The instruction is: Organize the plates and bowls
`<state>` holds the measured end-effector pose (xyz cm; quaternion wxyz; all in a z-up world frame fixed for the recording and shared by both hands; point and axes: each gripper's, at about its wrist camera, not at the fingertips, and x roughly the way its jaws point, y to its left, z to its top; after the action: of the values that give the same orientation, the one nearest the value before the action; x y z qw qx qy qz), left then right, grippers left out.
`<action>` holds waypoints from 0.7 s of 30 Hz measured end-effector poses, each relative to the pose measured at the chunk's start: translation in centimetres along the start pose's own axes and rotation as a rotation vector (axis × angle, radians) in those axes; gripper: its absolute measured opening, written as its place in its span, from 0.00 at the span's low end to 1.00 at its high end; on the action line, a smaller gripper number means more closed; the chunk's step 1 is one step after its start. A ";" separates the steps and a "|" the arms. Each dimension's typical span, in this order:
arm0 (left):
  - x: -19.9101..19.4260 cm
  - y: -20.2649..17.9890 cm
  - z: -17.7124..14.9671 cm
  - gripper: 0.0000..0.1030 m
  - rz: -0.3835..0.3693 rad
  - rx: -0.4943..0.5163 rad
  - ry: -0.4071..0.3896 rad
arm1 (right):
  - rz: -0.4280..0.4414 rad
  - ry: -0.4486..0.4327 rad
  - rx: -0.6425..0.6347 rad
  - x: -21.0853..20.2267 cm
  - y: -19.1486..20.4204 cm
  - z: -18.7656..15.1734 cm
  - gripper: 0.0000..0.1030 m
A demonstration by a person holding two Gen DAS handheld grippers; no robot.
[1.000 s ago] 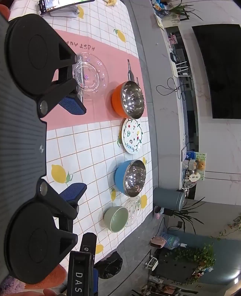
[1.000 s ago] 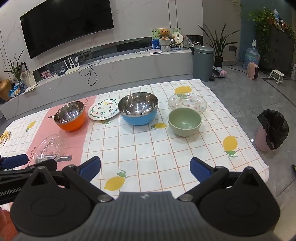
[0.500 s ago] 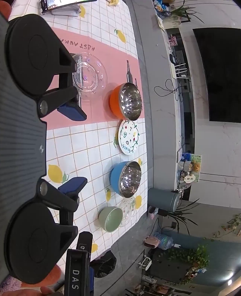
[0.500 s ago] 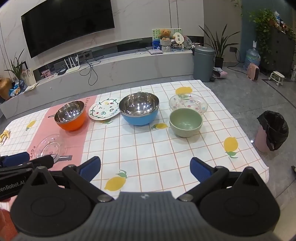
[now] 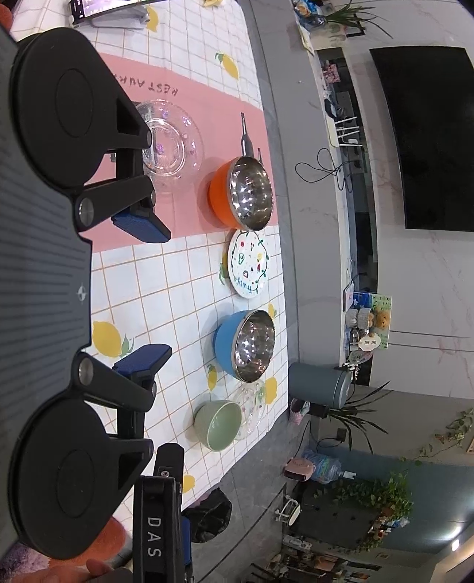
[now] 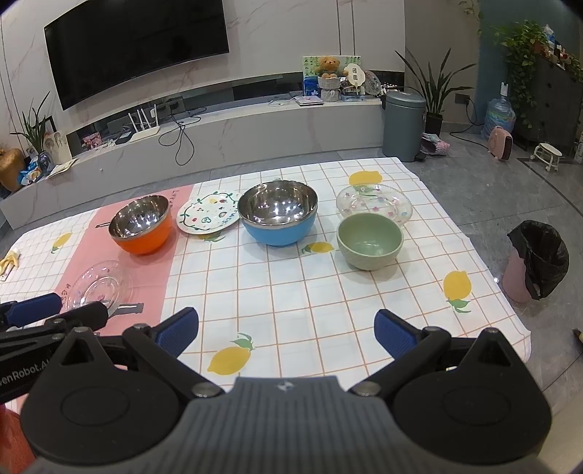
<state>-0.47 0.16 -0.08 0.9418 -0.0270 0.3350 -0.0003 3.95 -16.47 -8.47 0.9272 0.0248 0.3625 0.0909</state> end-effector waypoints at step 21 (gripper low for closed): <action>-0.2 -0.1 0.2 0.73 -0.011 -0.001 -0.003 | 0.001 -0.005 -0.010 0.1 0.2 0.3 0.98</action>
<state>-0.53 0.12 0.16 0.9423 -0.0292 0.3335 -0.0054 4.17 -16.22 -8.32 0.9282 0.0204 0.3598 0.0933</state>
